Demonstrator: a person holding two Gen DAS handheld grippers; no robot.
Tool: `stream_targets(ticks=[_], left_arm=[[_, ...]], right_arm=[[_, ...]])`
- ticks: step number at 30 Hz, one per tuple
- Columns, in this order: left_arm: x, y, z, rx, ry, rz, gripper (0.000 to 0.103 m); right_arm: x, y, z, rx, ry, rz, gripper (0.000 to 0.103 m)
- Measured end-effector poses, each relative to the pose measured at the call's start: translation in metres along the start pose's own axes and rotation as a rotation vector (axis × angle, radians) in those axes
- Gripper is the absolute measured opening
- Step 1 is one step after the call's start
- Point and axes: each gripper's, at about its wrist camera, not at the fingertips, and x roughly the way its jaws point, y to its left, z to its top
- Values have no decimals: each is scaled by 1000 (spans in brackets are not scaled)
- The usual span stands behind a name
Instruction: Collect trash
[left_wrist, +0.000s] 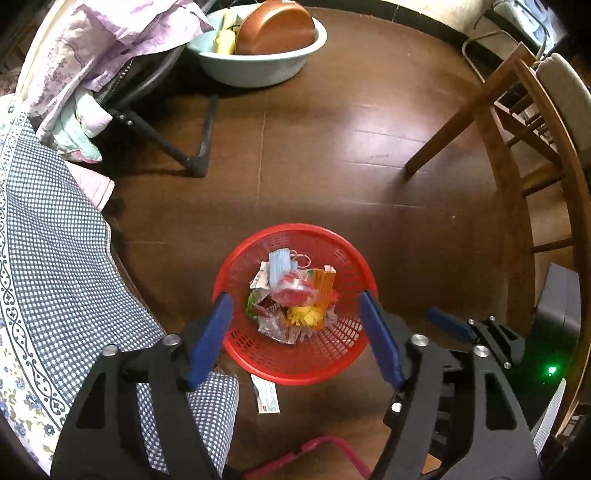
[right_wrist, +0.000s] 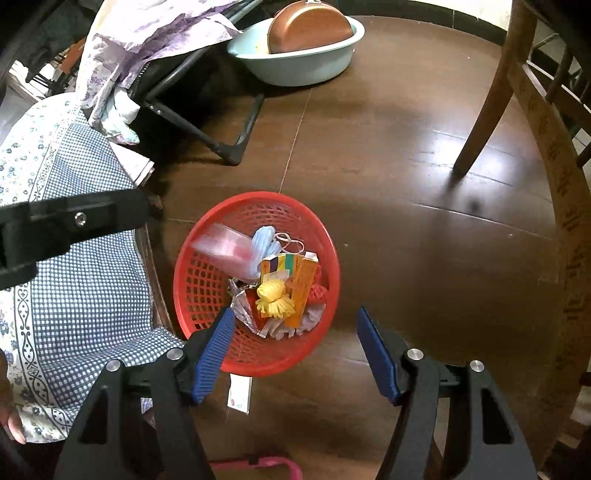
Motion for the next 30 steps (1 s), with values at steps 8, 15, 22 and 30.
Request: stream_targets(ticks=[8,15,22,30], left_arm=[[-3,3,2,-10,-13,4,78],[-23,8,4,-21,-77,-9,78],[-98,14,4,-22,-263,-28,78],[-179,40,-3,-110,-401,-59,79]], right_arm=[[-2,-1,-1,1,-3,-2,67],[-14,7,3,-25,-9,-9,67],[-53,33,10,-79,-67,-15,67],[-94,63,13,-130,-132,-27,82]])
